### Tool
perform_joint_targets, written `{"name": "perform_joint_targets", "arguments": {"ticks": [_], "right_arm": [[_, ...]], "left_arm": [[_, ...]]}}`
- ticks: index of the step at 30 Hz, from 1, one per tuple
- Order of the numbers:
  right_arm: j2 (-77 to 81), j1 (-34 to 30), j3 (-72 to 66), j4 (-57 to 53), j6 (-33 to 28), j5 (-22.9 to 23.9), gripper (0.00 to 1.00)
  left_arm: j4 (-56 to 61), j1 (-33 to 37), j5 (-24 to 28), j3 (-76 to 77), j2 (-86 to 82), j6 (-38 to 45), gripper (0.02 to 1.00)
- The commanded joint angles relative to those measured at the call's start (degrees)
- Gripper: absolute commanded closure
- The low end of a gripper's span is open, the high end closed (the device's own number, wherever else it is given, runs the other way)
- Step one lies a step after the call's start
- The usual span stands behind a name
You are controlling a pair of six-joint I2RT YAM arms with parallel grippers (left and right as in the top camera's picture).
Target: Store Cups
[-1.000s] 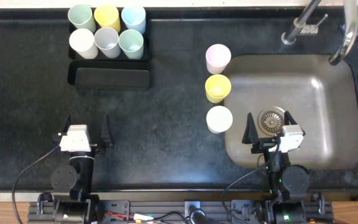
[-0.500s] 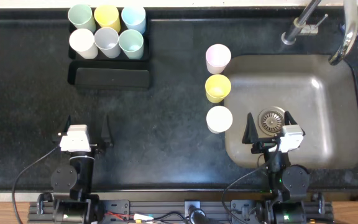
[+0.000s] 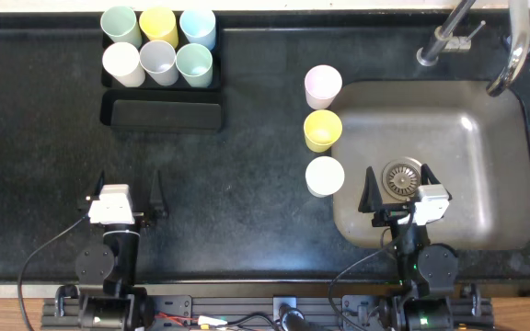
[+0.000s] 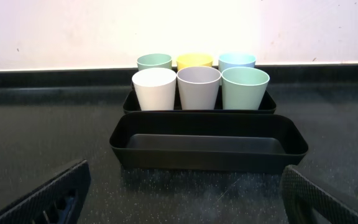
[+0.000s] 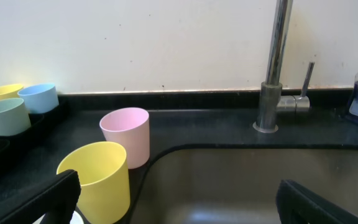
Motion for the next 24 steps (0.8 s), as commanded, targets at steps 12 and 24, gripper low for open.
{"name": "perform_joint_targets", "arguments": {"ticks": [12,24], "right_arm": [[-0.63,-0.37,-0.57,0.28,0.00,0.00,0.003],[-0.63,-0.37,-0.57,0.28,0.00,0.00,0.003]], "left_arm": [[-0.09,0.07,0.37,-0.07,-0.44,0.83,0.020],[-0.79,-0.02,0.46,0.92,0.04,0.26,0.020]]}}
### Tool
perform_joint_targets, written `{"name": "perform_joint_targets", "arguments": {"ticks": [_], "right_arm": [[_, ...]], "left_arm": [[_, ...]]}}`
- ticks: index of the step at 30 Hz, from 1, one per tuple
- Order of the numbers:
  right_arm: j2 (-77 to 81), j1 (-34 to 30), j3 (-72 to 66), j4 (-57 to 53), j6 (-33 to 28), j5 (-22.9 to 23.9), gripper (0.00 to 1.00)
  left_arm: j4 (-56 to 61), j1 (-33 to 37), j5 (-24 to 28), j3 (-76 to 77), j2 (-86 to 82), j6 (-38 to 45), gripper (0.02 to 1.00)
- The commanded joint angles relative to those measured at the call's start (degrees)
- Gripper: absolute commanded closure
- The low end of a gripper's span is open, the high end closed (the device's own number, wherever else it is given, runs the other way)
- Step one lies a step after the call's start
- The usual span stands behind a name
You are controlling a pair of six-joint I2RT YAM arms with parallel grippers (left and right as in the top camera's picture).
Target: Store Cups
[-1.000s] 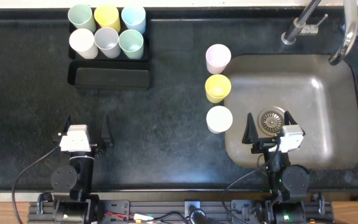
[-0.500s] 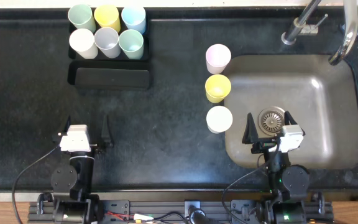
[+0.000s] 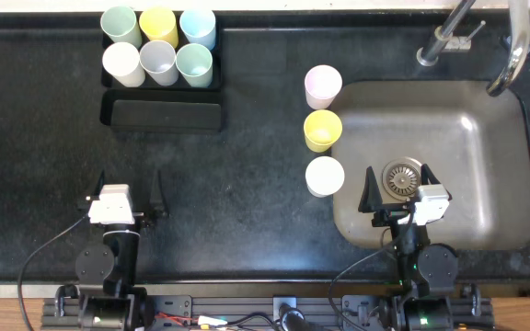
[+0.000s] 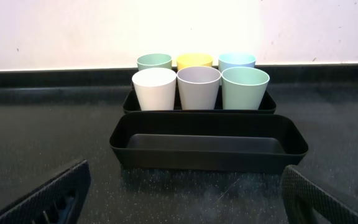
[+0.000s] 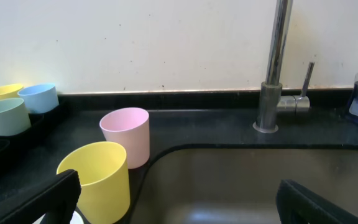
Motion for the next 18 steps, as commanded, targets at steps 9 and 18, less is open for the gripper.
{"name": "perform_joint_targets", "arguments": {"ticks": [9,18], "right_arm": [[-0.63,-0.42,-0.57,0.28,0.02,0.02,0.003],[-0.63,-0.39,-0.57,0.28,0.02,0.02,0.003]], "left_arm": [[-3.37,-0.79,18.10,31.19,34.86,-2.05,0.020],[-38.53,-9.22,19.85,98.31,90.47,-14.53,0.023]]}}
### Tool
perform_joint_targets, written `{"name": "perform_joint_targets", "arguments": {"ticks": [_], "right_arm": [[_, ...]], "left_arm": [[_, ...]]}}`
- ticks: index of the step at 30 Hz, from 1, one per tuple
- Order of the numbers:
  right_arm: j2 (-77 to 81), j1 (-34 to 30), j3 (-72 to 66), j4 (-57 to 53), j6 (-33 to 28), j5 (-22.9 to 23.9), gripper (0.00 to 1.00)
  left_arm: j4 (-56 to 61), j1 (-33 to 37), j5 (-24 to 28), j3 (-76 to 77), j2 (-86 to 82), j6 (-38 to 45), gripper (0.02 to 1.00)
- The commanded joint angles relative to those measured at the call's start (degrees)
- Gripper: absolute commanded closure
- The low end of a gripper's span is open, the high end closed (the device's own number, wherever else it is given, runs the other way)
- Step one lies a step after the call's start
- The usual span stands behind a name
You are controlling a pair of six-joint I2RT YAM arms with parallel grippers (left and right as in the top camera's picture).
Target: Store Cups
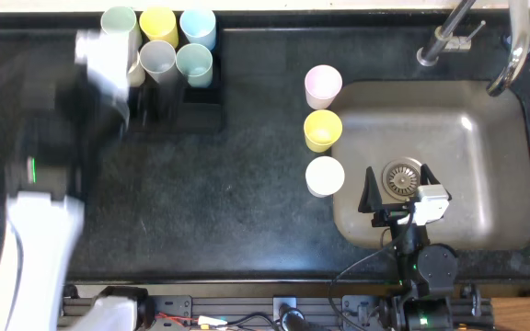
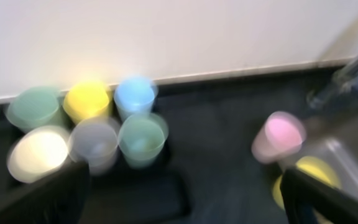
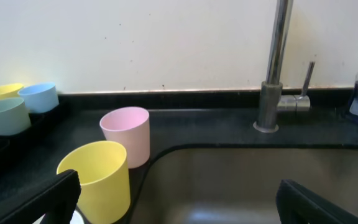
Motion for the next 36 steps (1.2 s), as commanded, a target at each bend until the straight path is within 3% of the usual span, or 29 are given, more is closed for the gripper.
{"name": "perform_joint_targets", "arguments": {"ticks": [1,5,10,16,36], "right_arm": [[-0.46,-0.42,-0.37,0.26,-0.02,0.04,0.003],[-0.46,-0.39,-0.37,0.26,-0.02,0.04,0.003],[-0.46,-0.39,-0.37,0.26,-0.02,0.04,0.003],[-0.46,-0.39,-0.37,0.26,-0.02,0.04,0.003],[-0.46,-0.39,-0.37,0.26,-0.02,0.04,0.005]], "left_arm": [[-16.13,-8.35,-4.98,31.21,23.63,-10.21,0.020],[-31.93,-17.70,-14.21,57.59,42.18,-17.94,0.020],[-37.42,-25.14,-14.88,74.29,57.31,-22.75,0.020],[-37.13,-29.09,-16.11,75.80,63.80,-26.45,0.020],[-42.21,-28.76,-16.52,75.80,72.15,-31.36,0.018]]}}
